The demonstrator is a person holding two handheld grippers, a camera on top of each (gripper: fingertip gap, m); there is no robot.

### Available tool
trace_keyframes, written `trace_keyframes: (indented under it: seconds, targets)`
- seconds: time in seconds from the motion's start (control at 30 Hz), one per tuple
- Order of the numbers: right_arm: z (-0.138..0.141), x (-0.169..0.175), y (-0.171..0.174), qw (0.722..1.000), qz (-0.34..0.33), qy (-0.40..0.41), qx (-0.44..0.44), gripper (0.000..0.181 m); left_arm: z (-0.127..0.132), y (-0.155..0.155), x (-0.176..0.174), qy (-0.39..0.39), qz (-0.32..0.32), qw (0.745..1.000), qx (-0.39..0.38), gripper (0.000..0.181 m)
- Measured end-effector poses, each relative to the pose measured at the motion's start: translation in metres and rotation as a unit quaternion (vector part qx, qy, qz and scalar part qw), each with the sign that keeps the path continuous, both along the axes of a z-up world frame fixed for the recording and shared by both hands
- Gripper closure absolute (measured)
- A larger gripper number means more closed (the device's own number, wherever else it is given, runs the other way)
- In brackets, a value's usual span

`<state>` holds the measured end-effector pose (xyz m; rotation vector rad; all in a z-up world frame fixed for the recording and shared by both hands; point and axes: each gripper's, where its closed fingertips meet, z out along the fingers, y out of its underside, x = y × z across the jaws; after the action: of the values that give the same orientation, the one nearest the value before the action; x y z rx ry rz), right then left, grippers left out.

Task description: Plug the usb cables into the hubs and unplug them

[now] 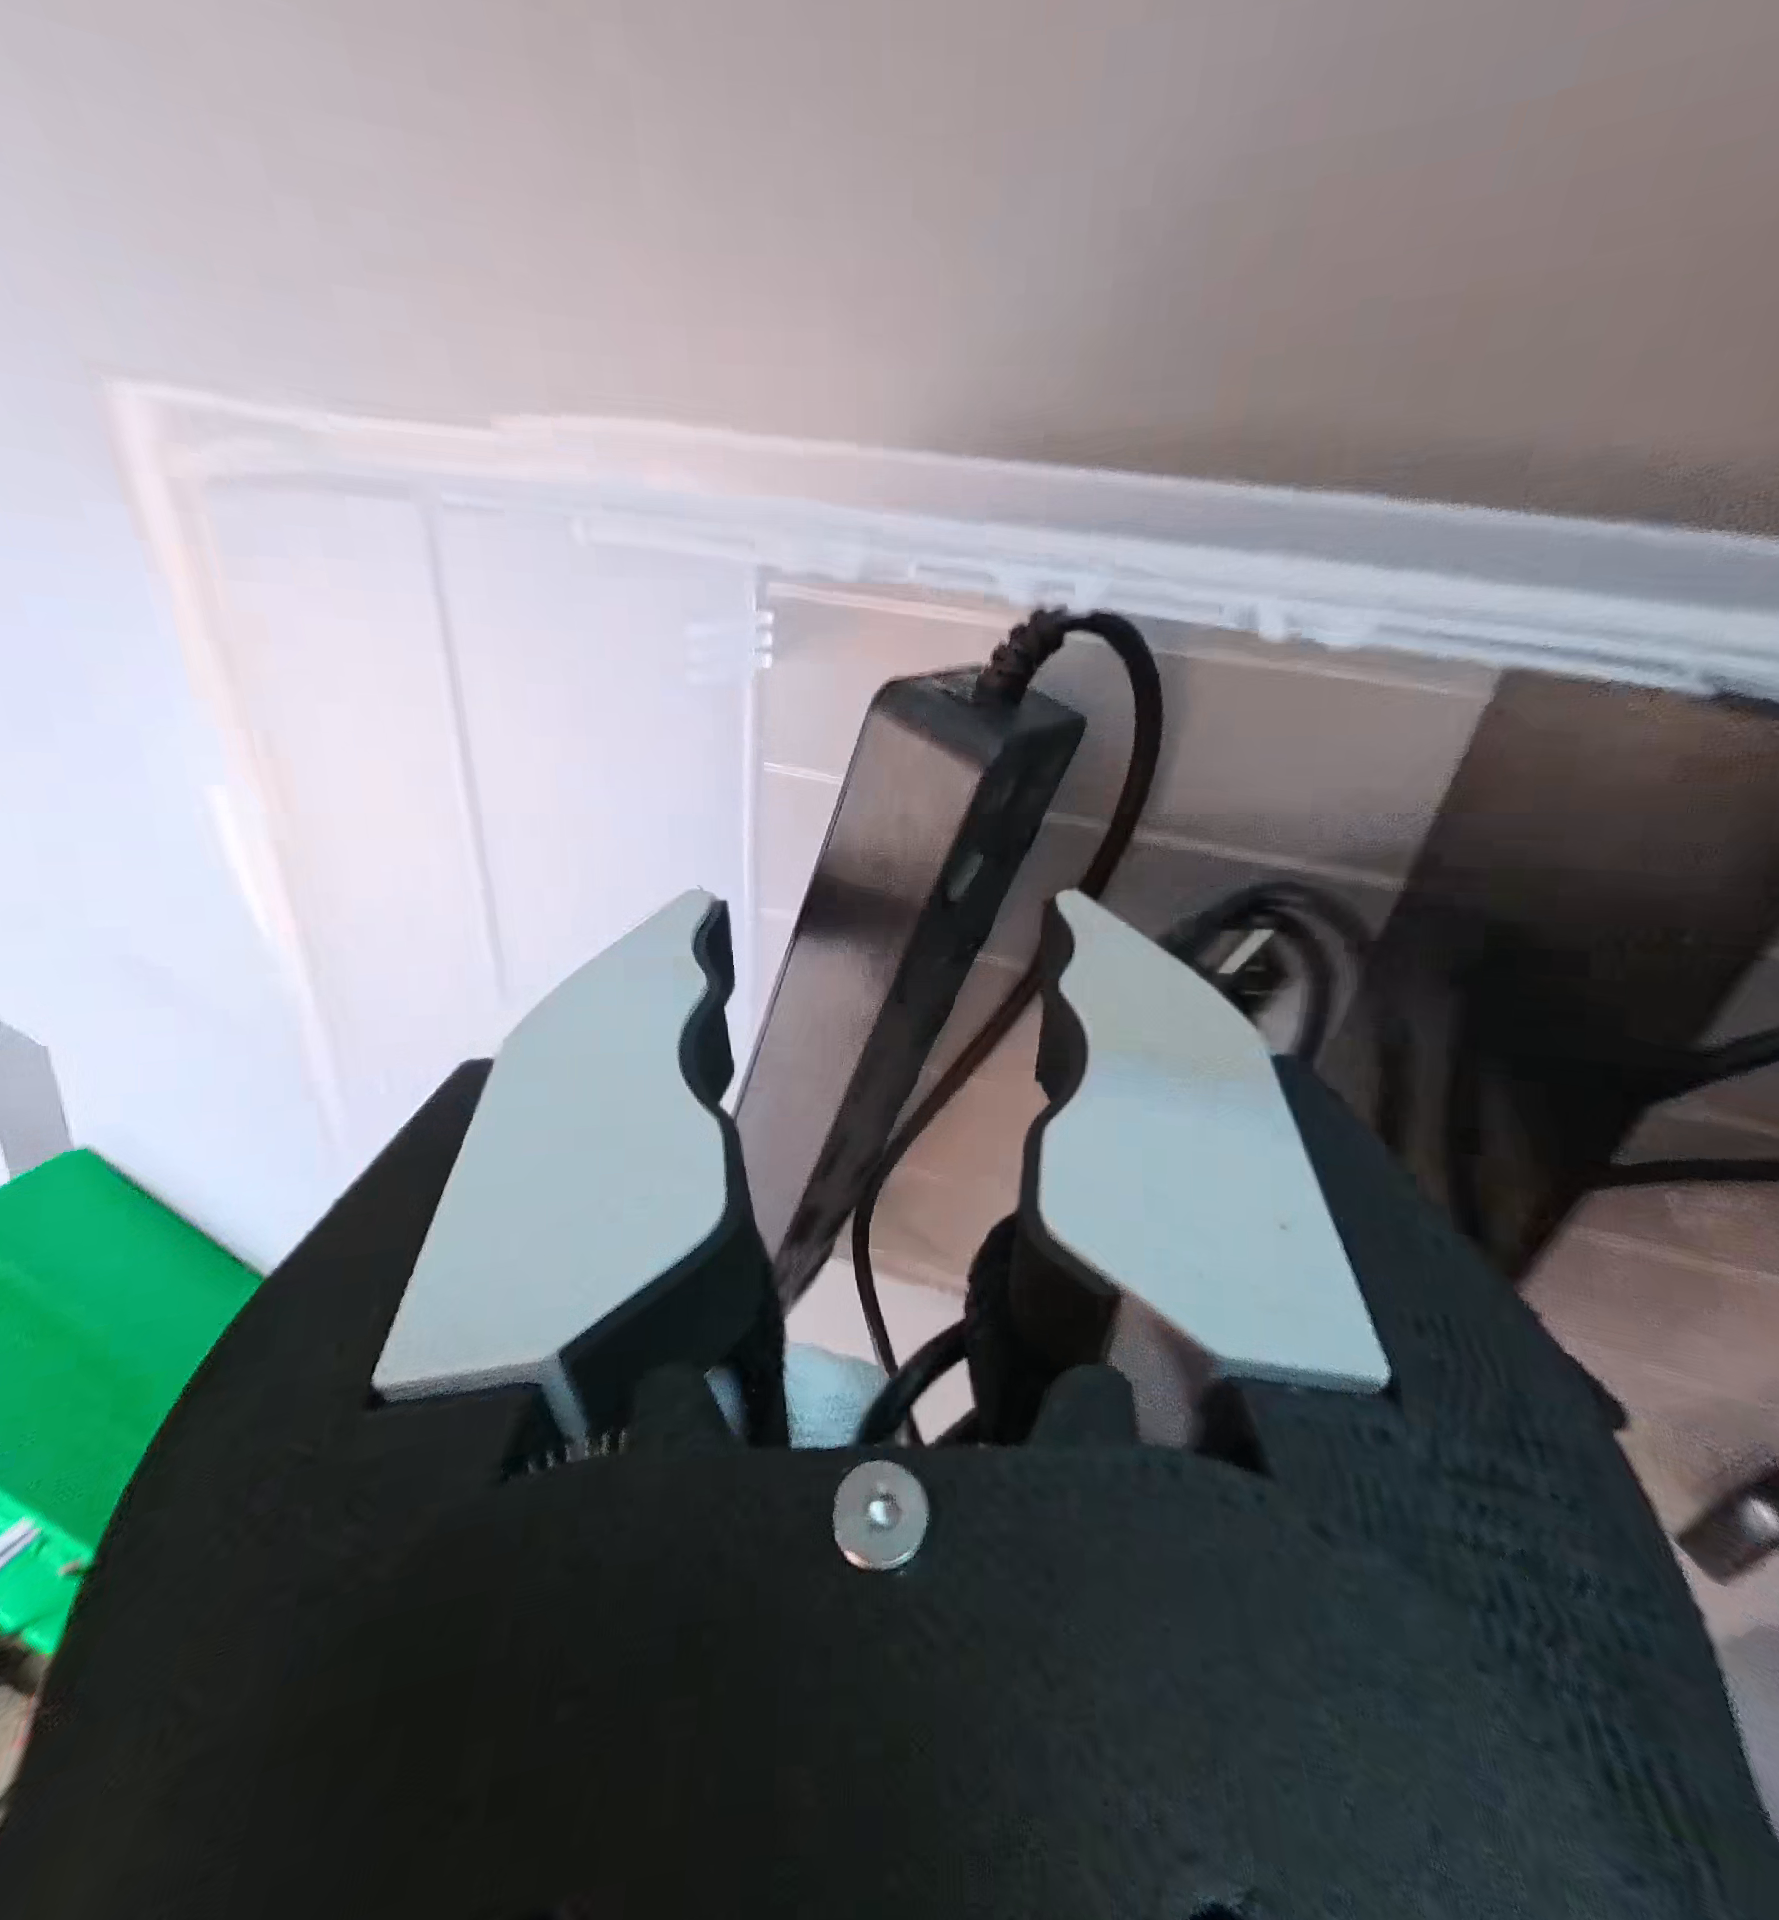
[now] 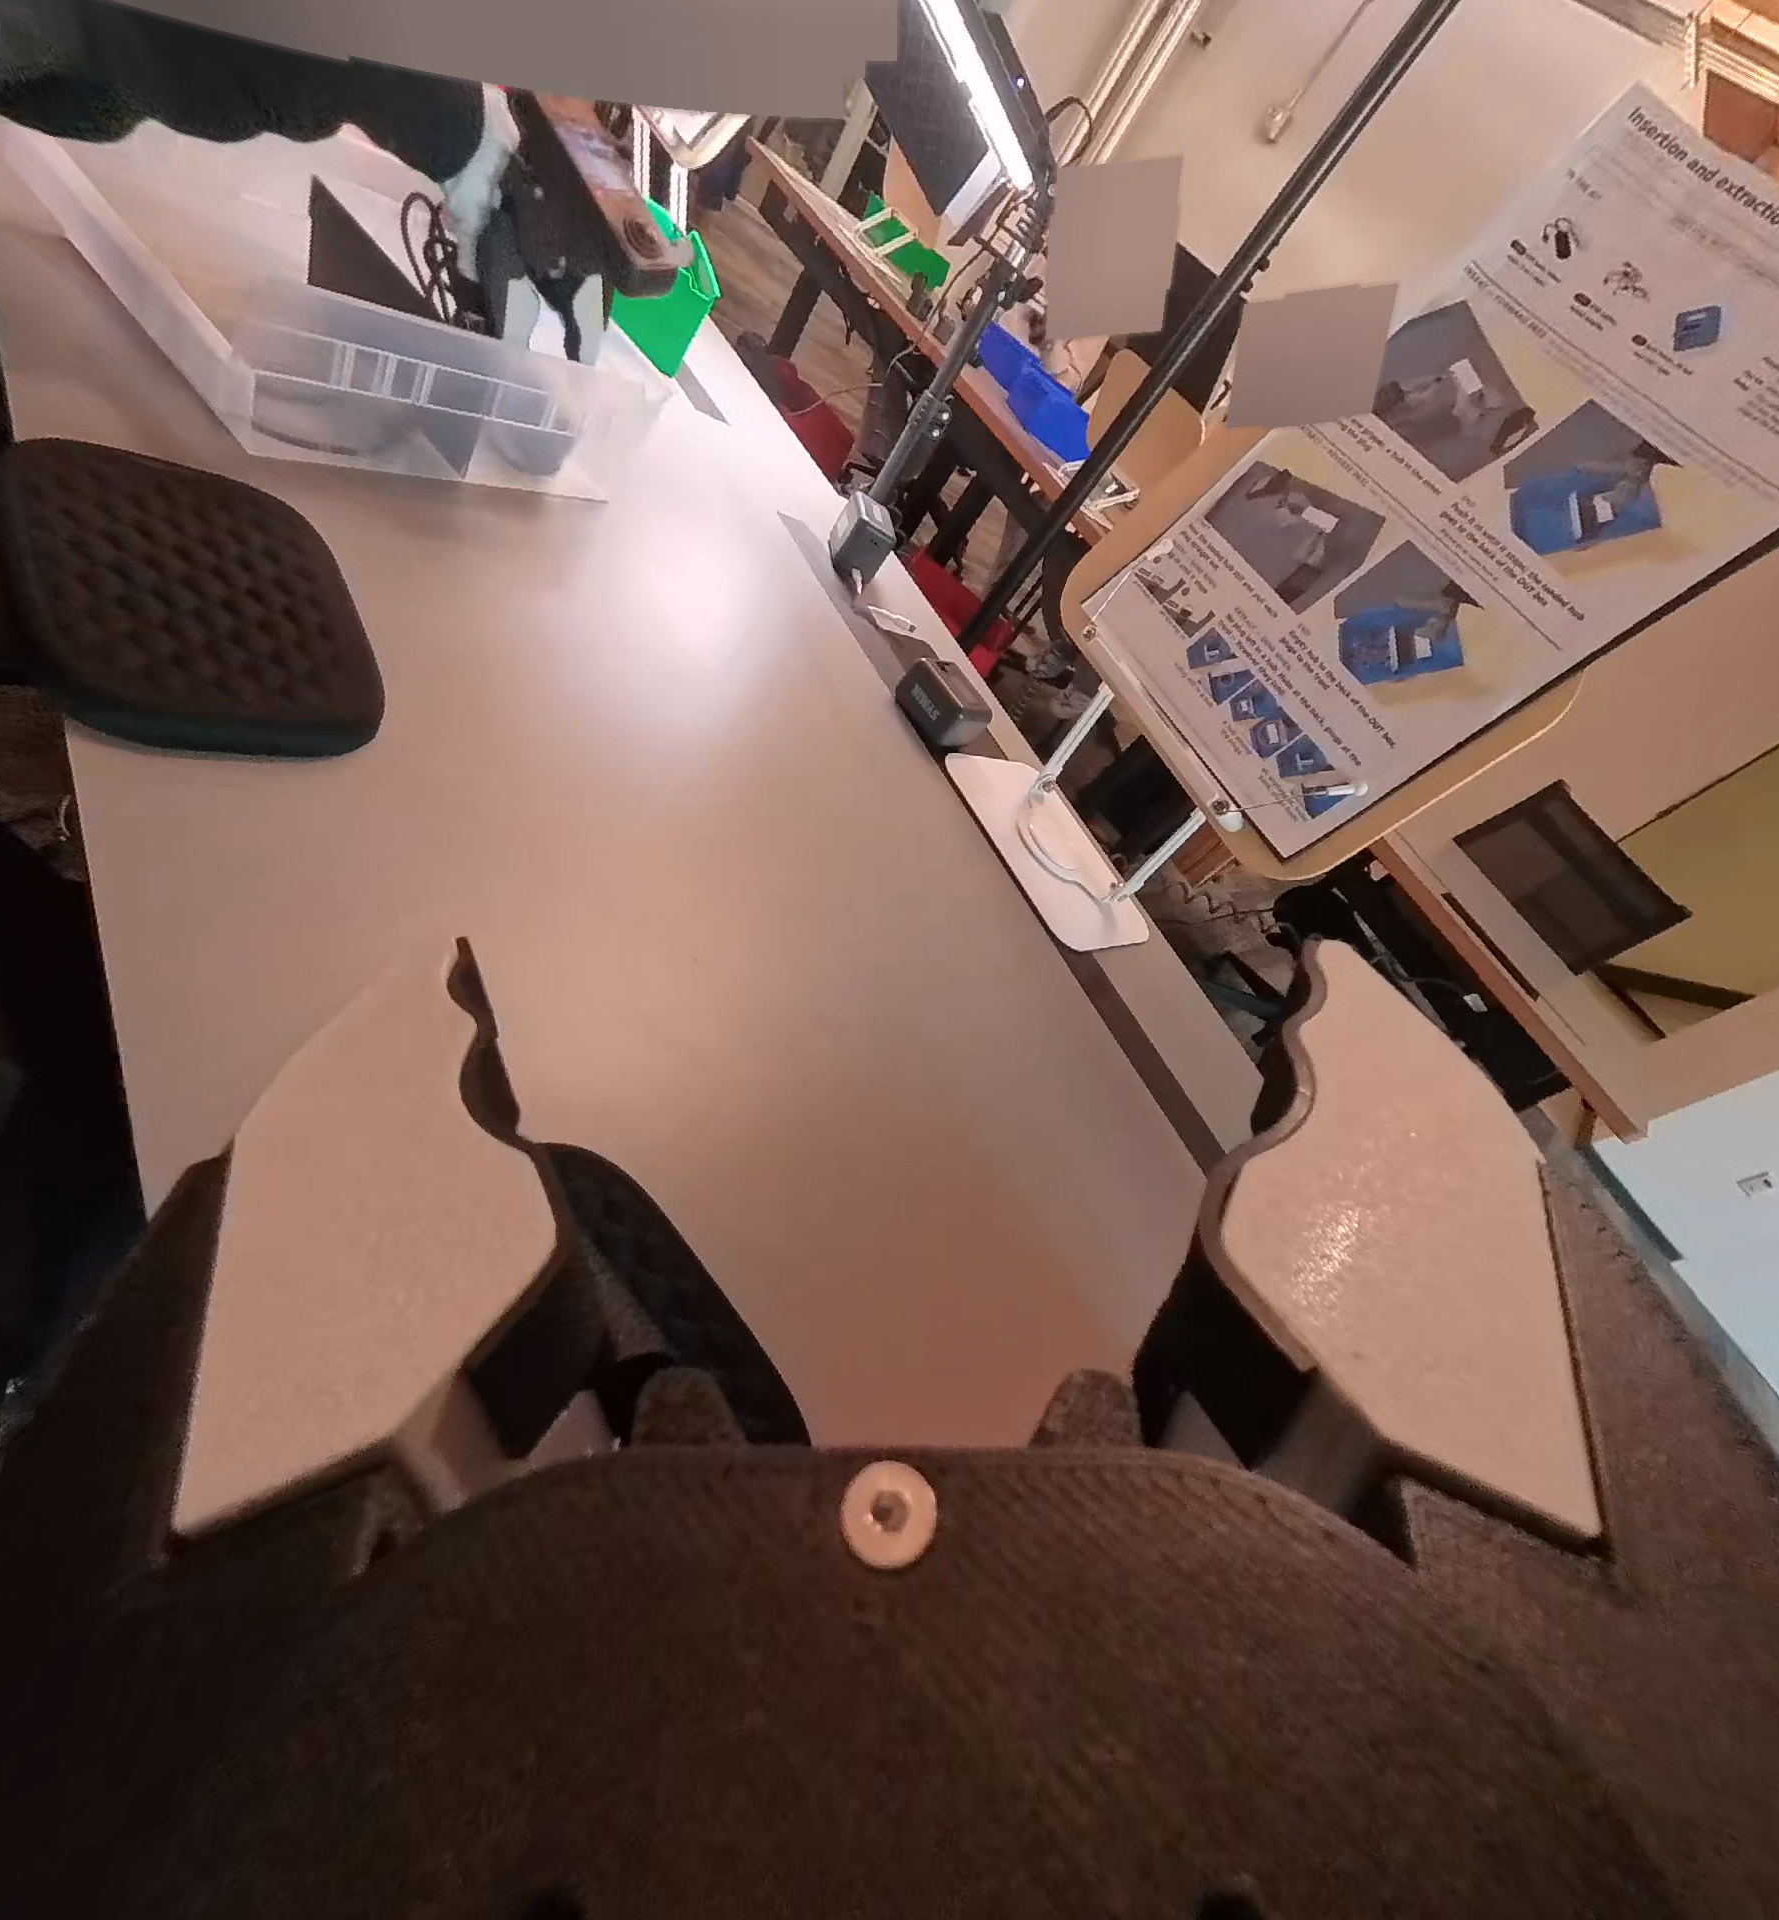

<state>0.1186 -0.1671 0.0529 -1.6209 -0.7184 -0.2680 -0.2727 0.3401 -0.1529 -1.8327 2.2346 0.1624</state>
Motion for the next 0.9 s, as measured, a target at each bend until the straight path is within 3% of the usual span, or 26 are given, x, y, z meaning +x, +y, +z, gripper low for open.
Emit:
trace_keyframes:
  seconds: [0.1,0.23,0.4,0.53,0.63,0.7,0.8,0.9]
  targets:
    - [0.002,0.000,0.000,1.000,-0.001,-0.002,0.005,0.042,-0.023,0.000,0.000,0.012,-0.005,1.000,-0.011,0.134]
    - [0.003,0.003,0.000,1.000,-0.006,-0.002,0.011,0.043,-0.013,-0.002,-0.006,0.039,-0.008,0.999,0.000,0.151]
    - [0.004,0.004,0.001,1.000,-0.007,-0.002,0.015,0.043,0.039,0.000,-0.005,-0.029,-0.016,0.996,0.087,0.156]
    - [0.004,0.002,0.001,1.000,-0.005,-0.007,0.015,0.044,0.113,0.001,-0.001,-0.158,-0.005,0.969,0.190,0.156]
    - [0.006,0.001,0.000,1.000,-0.003,-0.007,0.020,0.044,0.180,-0.012,0.002,-0.261,0.000,0.925,0.277,0.156]
    - [0.008,0.000,-0.001,1.000,-0.004,-0.008,0.025,0.044,0.230,-0.035,0.010,-0.354,-0.002,0.878,0.321,0.156]
    - [0.012,-0.002,-0.002,0.999,-0.002,-0.009,0.036,0.045,0.299,-0.092,0.027,-0.545,-0.011,0.768,0.336,0.156]
    - [0.013,-0.009,-0.002,0.999,0.013,-0.010,0.038,0.046,0.325,-0.164,0.048,-0.703,-0.045,0.662,0.254,0.156]
